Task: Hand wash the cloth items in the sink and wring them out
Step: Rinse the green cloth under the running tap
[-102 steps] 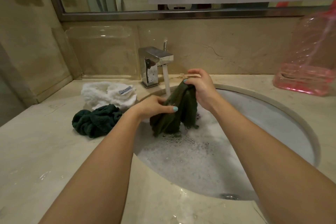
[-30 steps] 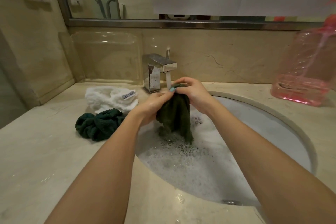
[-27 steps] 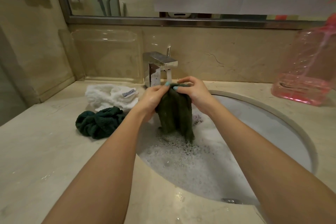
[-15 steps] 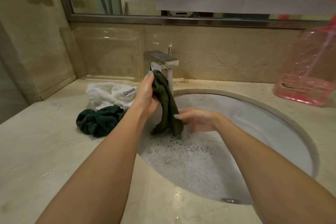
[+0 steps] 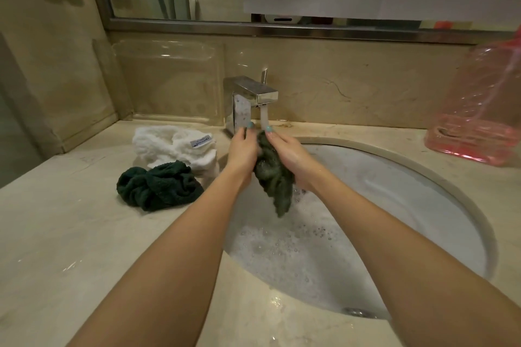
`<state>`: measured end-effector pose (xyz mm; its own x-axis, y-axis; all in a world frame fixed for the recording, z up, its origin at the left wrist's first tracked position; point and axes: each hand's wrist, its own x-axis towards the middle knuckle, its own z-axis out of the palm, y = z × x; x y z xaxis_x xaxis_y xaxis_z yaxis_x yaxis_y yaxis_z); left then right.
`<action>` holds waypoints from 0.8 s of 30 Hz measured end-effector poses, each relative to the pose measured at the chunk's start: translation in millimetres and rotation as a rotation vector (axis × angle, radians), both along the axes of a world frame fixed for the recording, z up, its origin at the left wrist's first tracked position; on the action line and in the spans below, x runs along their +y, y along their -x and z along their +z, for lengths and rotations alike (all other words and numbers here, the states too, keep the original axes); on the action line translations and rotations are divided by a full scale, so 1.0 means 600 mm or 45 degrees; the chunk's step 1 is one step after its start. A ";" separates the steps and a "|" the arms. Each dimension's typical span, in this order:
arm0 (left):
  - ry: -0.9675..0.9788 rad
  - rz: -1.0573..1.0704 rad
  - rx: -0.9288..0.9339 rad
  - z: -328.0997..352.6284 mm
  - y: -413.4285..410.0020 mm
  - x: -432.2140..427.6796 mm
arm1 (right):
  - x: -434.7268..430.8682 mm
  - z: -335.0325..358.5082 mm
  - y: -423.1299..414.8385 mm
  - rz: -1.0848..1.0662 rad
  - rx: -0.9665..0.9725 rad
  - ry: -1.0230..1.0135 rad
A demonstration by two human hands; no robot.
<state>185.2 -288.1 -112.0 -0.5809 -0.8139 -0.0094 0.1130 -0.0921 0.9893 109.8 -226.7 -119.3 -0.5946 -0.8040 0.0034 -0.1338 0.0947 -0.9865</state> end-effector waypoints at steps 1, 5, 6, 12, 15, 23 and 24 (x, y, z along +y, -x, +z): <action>0.004 0.010 -0.037 -0.001 0.002 0.007 | -0.007 0.003 -0.005 -0.067 0.044 0.008; 0.089 -0.041 -0.094 0.003 0.012 0.052 | -0.018 0.009 -0.002 -0.516 0.032 0.058; 0.119 -0.047 -0.098 0.006 0.013 0.058 | -0.016 0.008 -0.002 -0.554 0.010 0.066; 0.042 0.118 -0.120 0.000 0.004 0.024 | -0.015 0.016 -0.039 -0.339 0.227 0.040; -0.005 0.028 -0.128 0.002 -0.004 0.031 | -0.017 0.015 -0.030 -0.381 0.344 -0.004; 0.064 -0.139 -0.293 0.003 -0.011 0.014 | 0.029 0.031 0.022 -0.372 -0.032 -0.089; 0.063 -0.138 -0.329 0.002 -0.016 0.004 | 0.035 0.034 0.029 -0.316 -0.100 -0.073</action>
